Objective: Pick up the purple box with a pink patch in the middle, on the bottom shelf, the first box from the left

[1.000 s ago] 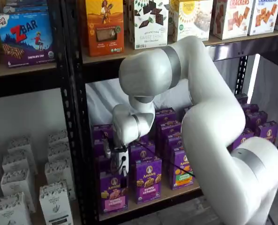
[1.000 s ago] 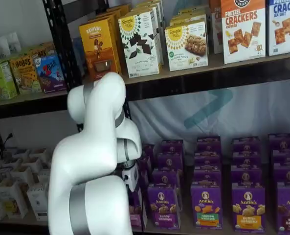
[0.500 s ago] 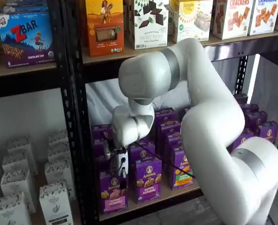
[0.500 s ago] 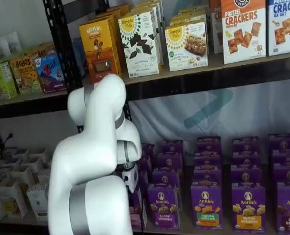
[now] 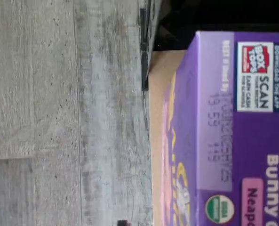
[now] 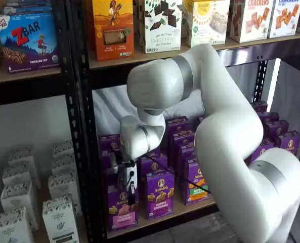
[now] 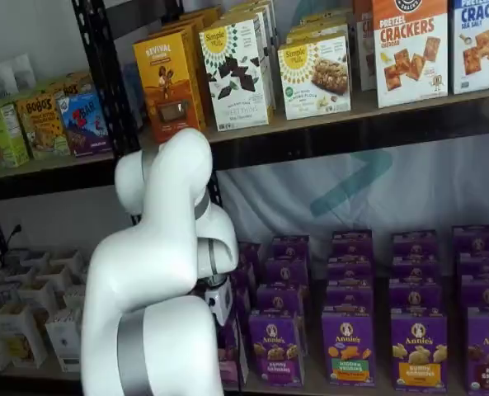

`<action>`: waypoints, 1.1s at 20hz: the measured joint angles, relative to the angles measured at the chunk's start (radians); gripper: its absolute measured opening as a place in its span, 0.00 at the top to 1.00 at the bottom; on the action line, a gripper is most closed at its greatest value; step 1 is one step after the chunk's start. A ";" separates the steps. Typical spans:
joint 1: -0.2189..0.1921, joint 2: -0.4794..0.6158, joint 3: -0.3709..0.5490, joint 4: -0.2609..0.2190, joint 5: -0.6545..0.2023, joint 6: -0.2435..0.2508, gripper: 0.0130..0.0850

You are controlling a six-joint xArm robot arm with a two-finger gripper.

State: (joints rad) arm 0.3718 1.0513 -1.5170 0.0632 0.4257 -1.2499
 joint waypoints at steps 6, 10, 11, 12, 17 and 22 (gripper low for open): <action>0.004 0.014 -0.021 -0.015 0.007 0.017 0.33; 0.006 0.022 -0.031 -0.022 0.013 0.025 0.33; 0.006 0.023 -0.033 -0.025 0.014 0.028 0.33; 0.006 0.025 -0.036 -0.025 0.014 0.029 0.33; 0.007 0.033 -0.046 -0.038 0.020 0.042 0.33; 0.007 0.035 -0.048 -0.024 0.017 0.029 0.33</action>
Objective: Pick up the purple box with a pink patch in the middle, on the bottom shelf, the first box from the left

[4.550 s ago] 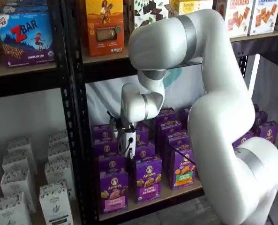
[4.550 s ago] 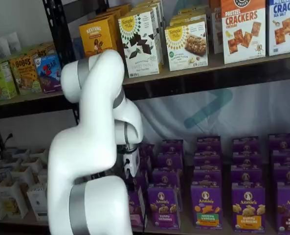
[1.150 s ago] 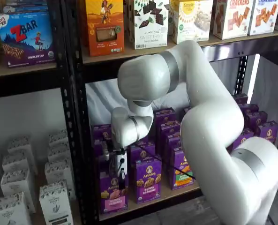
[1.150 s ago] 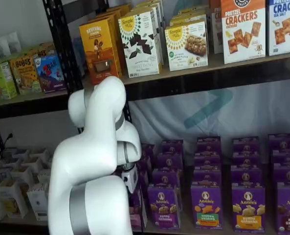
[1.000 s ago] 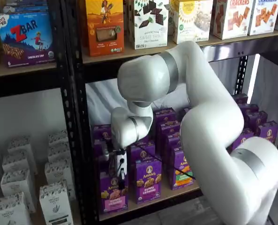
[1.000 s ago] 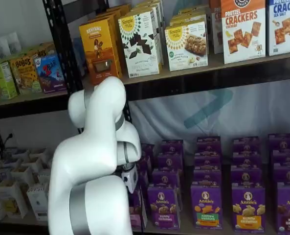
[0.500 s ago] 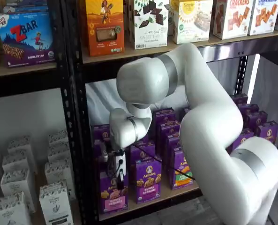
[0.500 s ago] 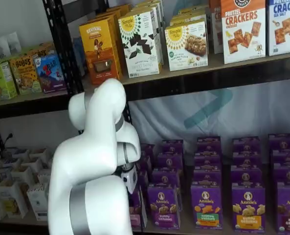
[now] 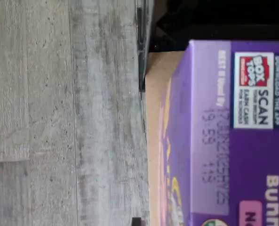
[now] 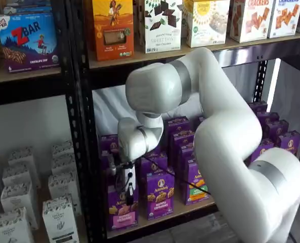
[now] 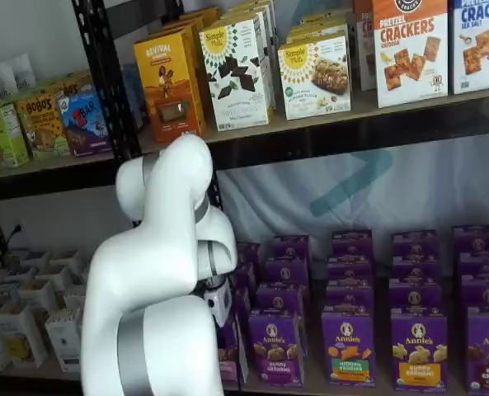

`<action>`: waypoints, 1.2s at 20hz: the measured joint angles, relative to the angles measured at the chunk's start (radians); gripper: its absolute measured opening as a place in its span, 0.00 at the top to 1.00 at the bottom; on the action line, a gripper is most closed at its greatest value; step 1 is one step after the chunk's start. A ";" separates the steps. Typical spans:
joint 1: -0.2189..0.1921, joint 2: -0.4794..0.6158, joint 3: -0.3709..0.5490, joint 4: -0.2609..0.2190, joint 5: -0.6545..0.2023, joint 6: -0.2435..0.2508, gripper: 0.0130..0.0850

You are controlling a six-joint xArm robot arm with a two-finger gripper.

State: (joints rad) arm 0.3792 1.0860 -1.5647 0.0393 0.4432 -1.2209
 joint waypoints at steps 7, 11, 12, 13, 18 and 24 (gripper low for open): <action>-0.001 -0.005 0.005 0.012 -0.002 -0.011 0.56; 0.001 -0.006 0.006 0.008 0.003 -0.006 0.56; 0.001 -0.007 0.006 0.008 0.002 -0.006 0.56; 0.001 -0.007 0.007 0.010 0.001 -0.007 0.56; 0.001 -0.012 0.014 0.012 -0.006 -0.010 0.67; 0.000 -0.019 0.023 0.020 -0.006 -0.017 0.72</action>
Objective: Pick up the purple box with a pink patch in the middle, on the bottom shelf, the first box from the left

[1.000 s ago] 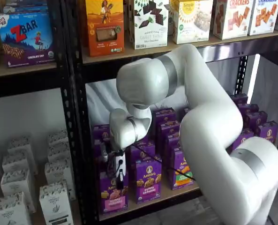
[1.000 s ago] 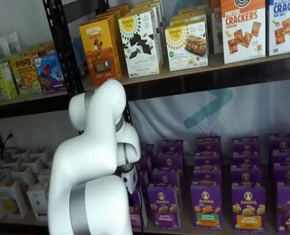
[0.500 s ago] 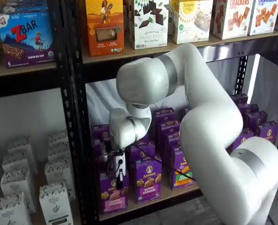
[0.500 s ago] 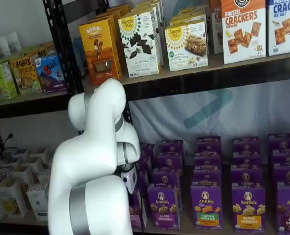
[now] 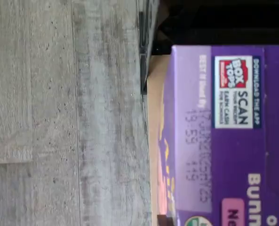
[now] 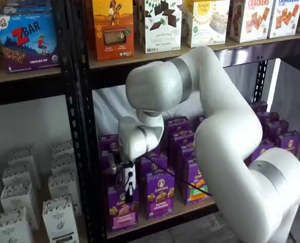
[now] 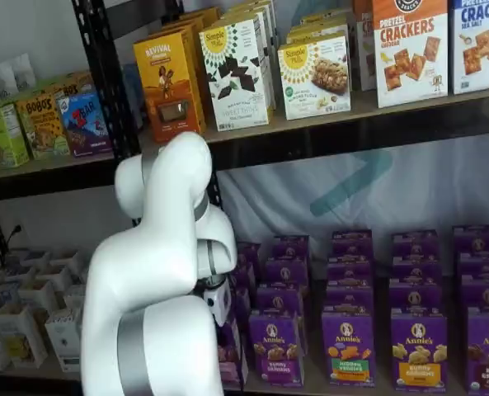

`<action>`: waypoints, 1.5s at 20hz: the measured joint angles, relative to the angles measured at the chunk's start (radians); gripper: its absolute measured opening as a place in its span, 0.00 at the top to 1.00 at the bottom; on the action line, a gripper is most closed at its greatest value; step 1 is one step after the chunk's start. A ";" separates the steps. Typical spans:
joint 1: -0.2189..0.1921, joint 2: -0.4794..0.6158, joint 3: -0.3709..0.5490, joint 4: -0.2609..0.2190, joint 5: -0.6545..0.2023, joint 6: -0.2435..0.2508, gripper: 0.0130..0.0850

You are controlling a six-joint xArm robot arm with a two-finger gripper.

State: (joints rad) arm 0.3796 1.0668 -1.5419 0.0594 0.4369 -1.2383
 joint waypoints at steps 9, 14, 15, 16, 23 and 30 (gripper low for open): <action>0.003 -0.049 0.072 -0.027 -0.028 0.026 0.72; 0.000 -0.114 0.165 -0.056 -0.051 0.049 0.72; -0.002 -0.128 0.185 -0.064 -0.059 0.055 0.72; -0.003 -0.142 0.207 -0.071 -0.067 0.060 0.72; -0.015 -0.250 0.354 -0.129 -0.113 0.103 0.72; -0.035 -0.367 0.490 -0.185 -0.122 0.135 0.72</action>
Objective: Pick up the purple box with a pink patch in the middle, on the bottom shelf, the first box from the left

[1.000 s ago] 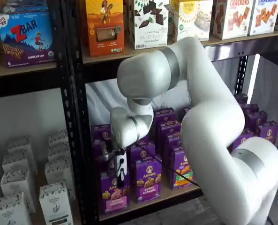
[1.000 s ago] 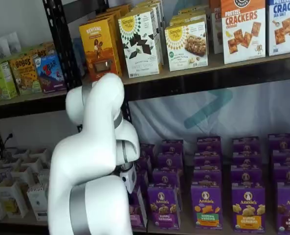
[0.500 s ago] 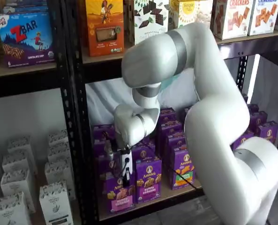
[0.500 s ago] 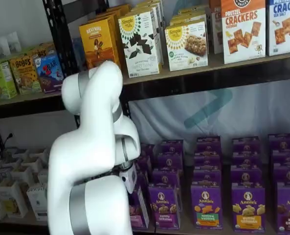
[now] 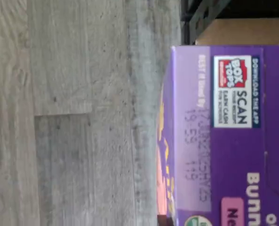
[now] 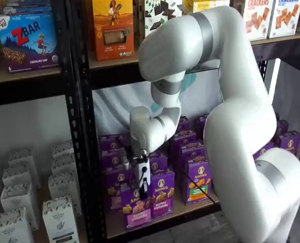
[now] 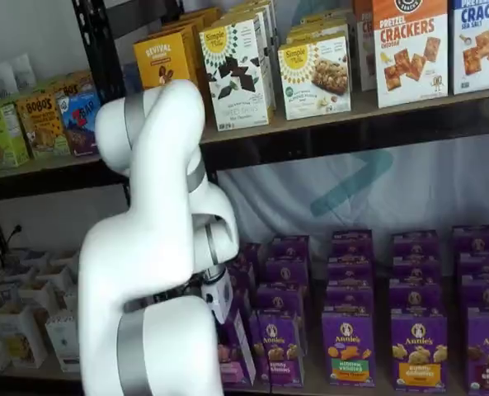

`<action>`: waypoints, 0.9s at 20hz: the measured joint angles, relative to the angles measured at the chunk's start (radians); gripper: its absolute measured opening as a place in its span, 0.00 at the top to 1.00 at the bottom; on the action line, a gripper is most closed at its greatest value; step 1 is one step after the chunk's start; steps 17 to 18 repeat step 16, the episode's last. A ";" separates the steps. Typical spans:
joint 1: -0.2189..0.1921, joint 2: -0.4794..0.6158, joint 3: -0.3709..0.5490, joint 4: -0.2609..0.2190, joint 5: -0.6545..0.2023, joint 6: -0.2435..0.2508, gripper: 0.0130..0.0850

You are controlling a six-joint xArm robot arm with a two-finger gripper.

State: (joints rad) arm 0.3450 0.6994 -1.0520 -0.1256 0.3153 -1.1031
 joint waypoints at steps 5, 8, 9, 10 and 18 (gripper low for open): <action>-0.009 -0.059 0.065 -0.025 0.007 0.014 0.72; -0.013 -0.081 0.087 -0.026 0.015 0.012 0.72; -0.013 -0.087 0.091 -0.026 0.018 0.011 0.72; -0.014 -0.092 0.096 -0.032 0.022 0.015 0.72; -0.022 -0.110 0.114 -0.051 0.036 0.026 0.72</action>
